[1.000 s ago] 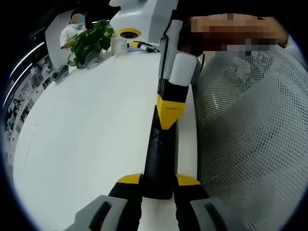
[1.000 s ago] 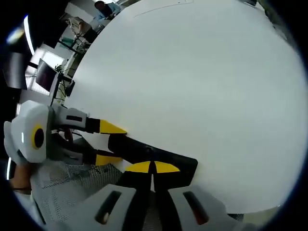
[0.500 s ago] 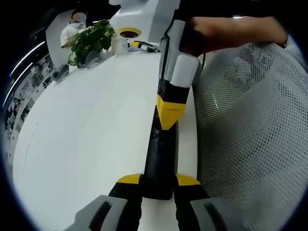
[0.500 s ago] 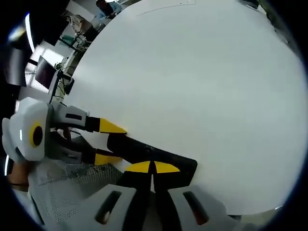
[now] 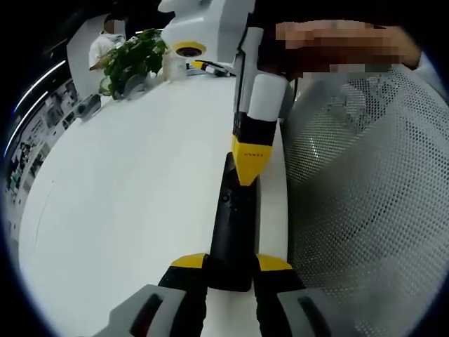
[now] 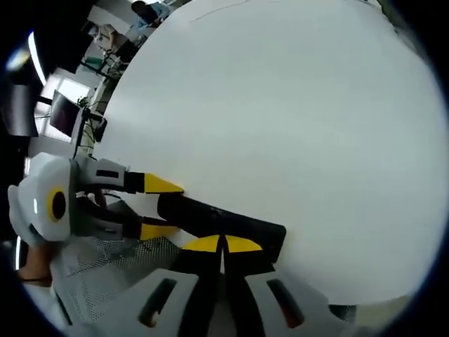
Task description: Press the specified remote control buttons in sequence, fully releasing each button before pressing the next.
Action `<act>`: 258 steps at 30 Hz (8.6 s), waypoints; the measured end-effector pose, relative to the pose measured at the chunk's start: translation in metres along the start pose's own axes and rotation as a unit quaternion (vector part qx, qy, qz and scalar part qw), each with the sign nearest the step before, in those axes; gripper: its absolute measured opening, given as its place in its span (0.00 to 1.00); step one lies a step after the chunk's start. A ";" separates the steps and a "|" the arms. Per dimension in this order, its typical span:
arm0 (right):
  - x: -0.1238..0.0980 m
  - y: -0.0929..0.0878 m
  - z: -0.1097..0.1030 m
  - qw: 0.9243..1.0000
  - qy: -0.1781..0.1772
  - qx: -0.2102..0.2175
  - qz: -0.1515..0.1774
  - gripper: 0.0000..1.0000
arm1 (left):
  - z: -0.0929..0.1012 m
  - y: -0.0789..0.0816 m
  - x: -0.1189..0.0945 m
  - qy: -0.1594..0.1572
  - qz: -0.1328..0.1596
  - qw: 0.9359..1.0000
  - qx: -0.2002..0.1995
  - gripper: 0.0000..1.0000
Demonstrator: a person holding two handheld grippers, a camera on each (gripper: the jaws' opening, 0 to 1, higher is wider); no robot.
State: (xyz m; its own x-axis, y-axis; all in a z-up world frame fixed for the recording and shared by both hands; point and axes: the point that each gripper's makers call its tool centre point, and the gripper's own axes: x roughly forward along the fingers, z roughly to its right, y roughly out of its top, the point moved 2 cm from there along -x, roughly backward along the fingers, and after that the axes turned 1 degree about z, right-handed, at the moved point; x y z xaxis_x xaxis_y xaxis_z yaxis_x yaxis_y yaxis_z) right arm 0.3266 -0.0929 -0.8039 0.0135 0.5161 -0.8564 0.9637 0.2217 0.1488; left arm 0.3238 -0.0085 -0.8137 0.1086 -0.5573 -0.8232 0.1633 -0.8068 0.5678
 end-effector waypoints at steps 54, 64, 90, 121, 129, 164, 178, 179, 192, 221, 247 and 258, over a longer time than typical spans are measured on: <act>0.000 -0.009 0.004 0.999 -0.029 -0.008 -0.035 0.00 | 0.001 0.001 0.001 0.000 0.004 1.000 0.001 0.25; -0.003 0.000 0.006 0.999 -0.037 -0.008 -0.007 0.00 | 0.001 0.001 0.001 0.000 0.004 1.000 0.002 0.25; 0.001 0.004 0.004 0.996 -0.062 -0.056 0.000 0.00 | 0.003 0.003 0.002 -0.003 -0.001 1.000 0.009 0.25; -0.008 0.020 -0.006 0.998 -0.010 -0.033 0.061 0.00 | 0.009 0.010 0.007 -0.001 -0.025 1.000 0.002 0.23; 0.006 0.010 -0.004 0.998 -0.027 -0.048 0.021 0.00 | 0.010 0.011 0.007 -0.001 -0.025 1.000 0.000 0.24; 0.010 0.017 -0.005 0.995 -0.040 -0.074 0.046 0.00 | 0.009 0.011 0.008 -0.001 -0.019 1.000 -0.006 0.24; 0.008 0.013 -0.005 0.996 -0.039 -0.068 0.034 0.00 | 0.009 0.011 0.008 -0.002 -0.020 1.000 -0.004 0.24; 0.007 0.013 -0.006 0.997 -0.038 -0.066 0.033 0.00 | 0.009 0.011 0.008 -0.002 -0.020 1.000 -0.004 0.24; 0.005 0.007 -0.006 0.997 -0.037 -0.064 0.022 0.00 | 0.009 0.011 0.008 -0.001 -0.020 1.000 -0.003 0.24; 0.006 0.004 -0.007 0.994 -0.047 -0.101 0.015 0.00 | 0.009 0.011 0.008 -0.002 -0.011 1.000 -0.003 0.24; 0.002 -0.002 -0.005 0.999 -0.024 -0.038 -0.006 0.00 | 0.007 0.013 0.008 0.000 -0.009 1.000 -0.001 0.24; 0.004 -0.005 -0.005 0.998 -0.032 -0.052 -0.018 0.00 | 0.006 0.013 0.009 0.000 -0.006 1.000 0.003 0.24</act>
State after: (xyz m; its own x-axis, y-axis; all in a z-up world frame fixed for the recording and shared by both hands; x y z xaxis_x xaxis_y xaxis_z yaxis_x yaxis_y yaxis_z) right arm 0.3204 -0.0877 -0.8060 -0.0011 0.4531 -0.8915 0.9312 0.3255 0.1643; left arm 0.3206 -0.0256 -0.8134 0.1076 -0.5476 -0.8298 0.1582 -0.8146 0.5581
